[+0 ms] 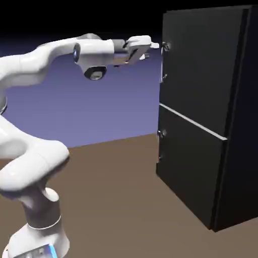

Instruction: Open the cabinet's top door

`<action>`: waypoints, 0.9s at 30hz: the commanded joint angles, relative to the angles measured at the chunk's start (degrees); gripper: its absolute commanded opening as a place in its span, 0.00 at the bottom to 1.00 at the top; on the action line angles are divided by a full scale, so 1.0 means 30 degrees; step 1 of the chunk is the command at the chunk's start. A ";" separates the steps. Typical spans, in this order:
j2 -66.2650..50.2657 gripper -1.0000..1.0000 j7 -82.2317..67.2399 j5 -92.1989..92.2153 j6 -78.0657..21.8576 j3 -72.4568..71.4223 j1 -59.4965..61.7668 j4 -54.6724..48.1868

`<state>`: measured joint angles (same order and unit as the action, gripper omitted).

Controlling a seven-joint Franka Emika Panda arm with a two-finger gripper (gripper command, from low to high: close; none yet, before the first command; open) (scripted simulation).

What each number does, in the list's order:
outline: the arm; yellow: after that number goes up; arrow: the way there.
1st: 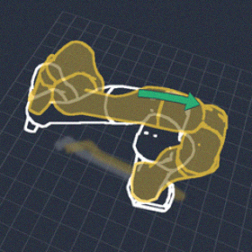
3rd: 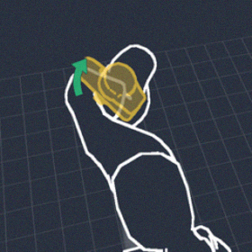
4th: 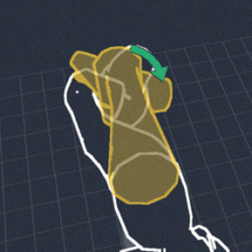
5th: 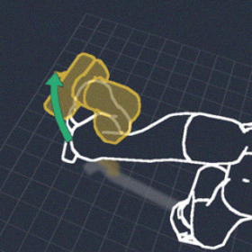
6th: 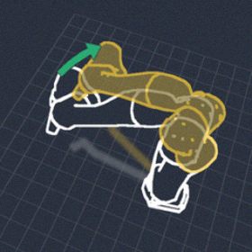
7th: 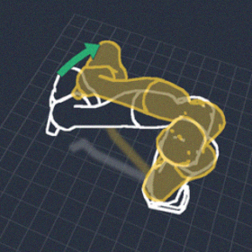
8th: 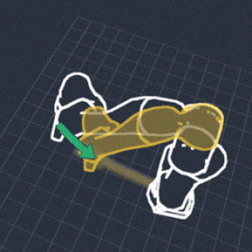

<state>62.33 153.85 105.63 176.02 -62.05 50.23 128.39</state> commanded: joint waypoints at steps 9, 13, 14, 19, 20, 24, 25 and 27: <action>0.1274 0.50 0.4027 0.4454 -0.0645 -0.2870 0.3937 -0.2569; 0.1405 0.00 0.4011 0.4866 -0.1125 -0.3281 0.5335 -0.3495; 0.1405 0.00 0.4011 0.4866 -0.1125 -0.3281 0.5335 -0.3495; 0.4474 0.00 0.4053 0.6124 -0.5278 -0.1125 0.3974 -0.0503; 0.5054 0.00 0.4049 0.6332 -0.6109 -0.0735 0.3736 0.0097; 0.7277 0.00 0.4055 0.6992 -0.9431 0.0711 0.2974 0.2441; 0.7802 0.00 0.4047 0.7130 -1.0262 0.1058 0.2822 0.3013; 0.8862 0.00 0.4085 0.7343 -1.1923 0.1723 0.2633 0.4108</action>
<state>88.91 166.01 127.70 140.30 -56.89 58.14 140.70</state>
